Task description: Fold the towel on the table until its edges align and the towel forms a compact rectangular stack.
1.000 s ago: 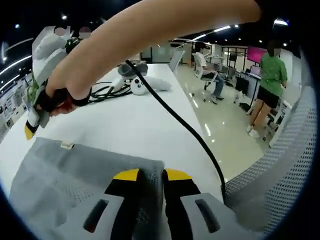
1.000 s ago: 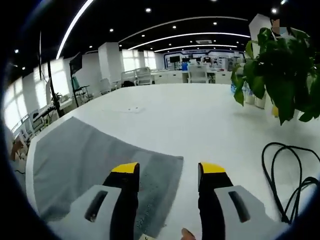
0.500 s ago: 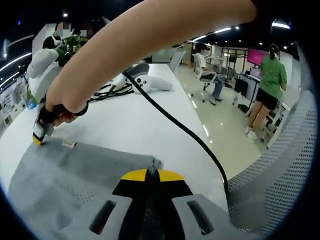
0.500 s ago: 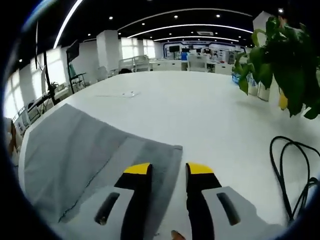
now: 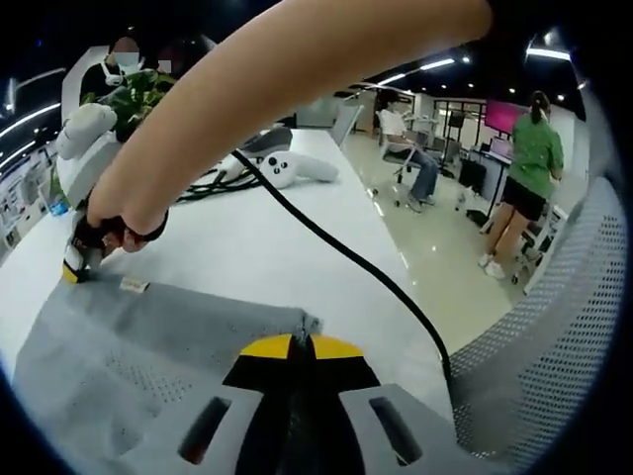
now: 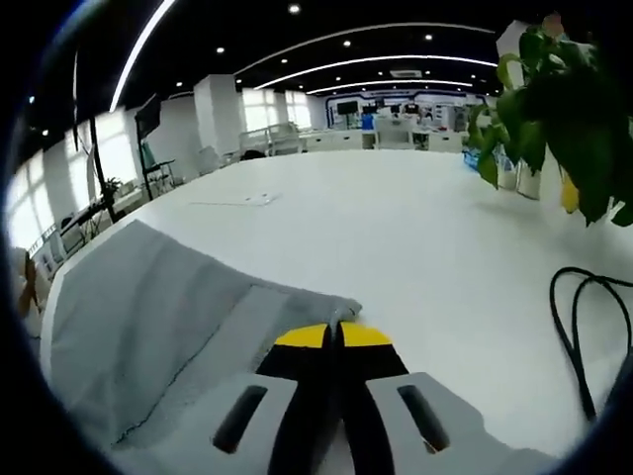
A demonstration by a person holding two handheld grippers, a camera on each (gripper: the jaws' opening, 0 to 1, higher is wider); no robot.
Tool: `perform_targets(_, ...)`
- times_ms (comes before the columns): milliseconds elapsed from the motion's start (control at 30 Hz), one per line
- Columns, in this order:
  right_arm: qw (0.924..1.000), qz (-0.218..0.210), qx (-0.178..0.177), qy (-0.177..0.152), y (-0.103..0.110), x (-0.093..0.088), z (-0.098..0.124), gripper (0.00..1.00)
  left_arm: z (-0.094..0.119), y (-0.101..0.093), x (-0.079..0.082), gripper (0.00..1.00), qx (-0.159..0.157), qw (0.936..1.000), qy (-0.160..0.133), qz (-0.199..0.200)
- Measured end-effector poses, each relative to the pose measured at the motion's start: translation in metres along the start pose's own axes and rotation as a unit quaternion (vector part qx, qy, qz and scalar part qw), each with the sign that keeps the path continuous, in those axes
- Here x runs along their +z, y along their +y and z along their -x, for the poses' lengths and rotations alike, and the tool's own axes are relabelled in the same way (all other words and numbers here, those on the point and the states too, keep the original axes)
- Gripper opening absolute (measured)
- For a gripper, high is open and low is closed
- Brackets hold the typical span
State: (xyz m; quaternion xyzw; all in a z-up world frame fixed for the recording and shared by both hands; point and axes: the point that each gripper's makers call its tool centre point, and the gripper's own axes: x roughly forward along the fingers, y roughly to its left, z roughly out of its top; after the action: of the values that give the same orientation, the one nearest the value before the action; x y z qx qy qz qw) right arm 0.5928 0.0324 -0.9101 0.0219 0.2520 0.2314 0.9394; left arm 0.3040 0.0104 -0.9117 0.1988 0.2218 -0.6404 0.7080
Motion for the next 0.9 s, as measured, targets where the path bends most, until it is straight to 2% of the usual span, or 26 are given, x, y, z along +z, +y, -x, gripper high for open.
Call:
perform_targets(33,0.9998,-0.019,-0.002,-0.002,0.0,0.0,0.0,0.0,0.0,0.0,0.0,0.05,0.0,1.0,0.001,0.001)
perform_targets(67,0.9973,-0.074,-0.002,-0.006,-0.001,0.001,-0.002,0.0,0.0,0.0,0.001,0.05,-0.004,0.9999,0.006,0.01)
perform_targets(133,0.9953,-0.097,0.003,-0.012,-0.003,0.003,-0.003,0.0,0.0,0.002,0.0,0.05,-0.007,0.9999,0.001,0.014)
perform_targets(233,0.9955,-0.094,0.003,-0.01,-0.004,0.005,-0.001,0.0,0.001,0.003,0.001,0.04,-0.007,0.9998,0.0,0.021)
perform_targets(367,0.9919,-0.122,0.01,-0.032,-0.001,0.018,0.006,0.0,0.007,0.003,0.008,0.04,-0.001,0.9996,-0.008,0.028)
perform_targets(633,0.9918,-0.117,0.018,-0.046,0.007,0.037,0.017,0.0,0.023,0.006,0.024,0.04,0.014,0.9985,-0.033,0.042)
perform_targets(900,0.9869,-0.138,0.035,-0.077,0.018,0.067,0.031,0.0,0.047,0.006,0.041,0.04,0.032,0.9975,-0.052,0.037)
